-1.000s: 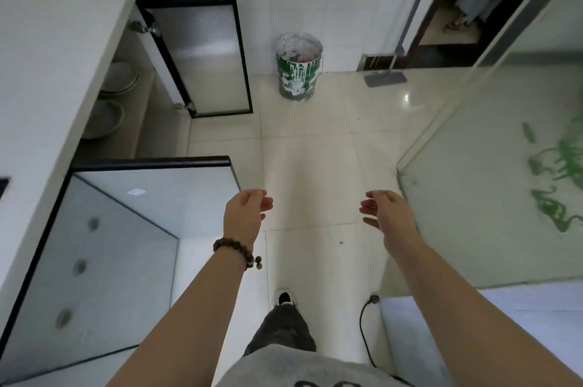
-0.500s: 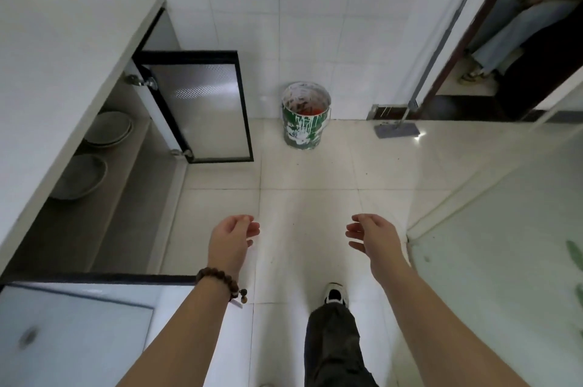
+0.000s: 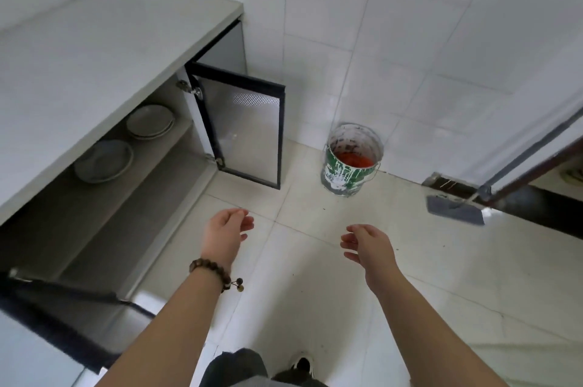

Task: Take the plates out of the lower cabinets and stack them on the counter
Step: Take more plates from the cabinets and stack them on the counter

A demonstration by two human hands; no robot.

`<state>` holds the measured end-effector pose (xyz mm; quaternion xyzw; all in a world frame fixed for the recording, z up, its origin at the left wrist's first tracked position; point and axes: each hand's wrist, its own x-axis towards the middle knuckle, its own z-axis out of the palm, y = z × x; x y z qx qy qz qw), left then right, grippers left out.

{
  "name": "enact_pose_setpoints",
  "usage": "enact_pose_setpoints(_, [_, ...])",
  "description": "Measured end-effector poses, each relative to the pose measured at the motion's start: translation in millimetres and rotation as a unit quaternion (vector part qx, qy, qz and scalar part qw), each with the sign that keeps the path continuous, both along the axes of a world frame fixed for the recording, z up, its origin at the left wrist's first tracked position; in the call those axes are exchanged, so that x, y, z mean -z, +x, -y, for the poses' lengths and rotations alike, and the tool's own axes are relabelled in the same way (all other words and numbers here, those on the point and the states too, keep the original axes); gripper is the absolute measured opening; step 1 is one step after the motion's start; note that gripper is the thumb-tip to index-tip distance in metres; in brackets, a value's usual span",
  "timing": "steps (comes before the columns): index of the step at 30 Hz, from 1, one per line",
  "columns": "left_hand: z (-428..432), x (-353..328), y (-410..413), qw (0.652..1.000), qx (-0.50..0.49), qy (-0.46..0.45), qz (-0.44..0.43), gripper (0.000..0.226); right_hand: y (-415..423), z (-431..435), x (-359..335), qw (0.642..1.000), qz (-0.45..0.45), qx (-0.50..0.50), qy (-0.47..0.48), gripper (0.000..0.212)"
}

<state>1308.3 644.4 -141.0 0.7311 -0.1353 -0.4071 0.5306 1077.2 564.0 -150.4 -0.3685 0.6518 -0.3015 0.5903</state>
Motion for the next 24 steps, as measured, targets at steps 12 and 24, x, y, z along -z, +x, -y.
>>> enact_pose_setpoints(12, [50,18,80,0.986,-0.165,0.015,0.009,0.019,151,122,8,0.977,0.008,-0.211,-0.006,0.013])
enact_pose_setpoints(24, [97,33,199,0.95,-0.311,0.018,-0.029,0.02,336,211,1,0.922,-0.014,-0.387,-0.024,0.012])
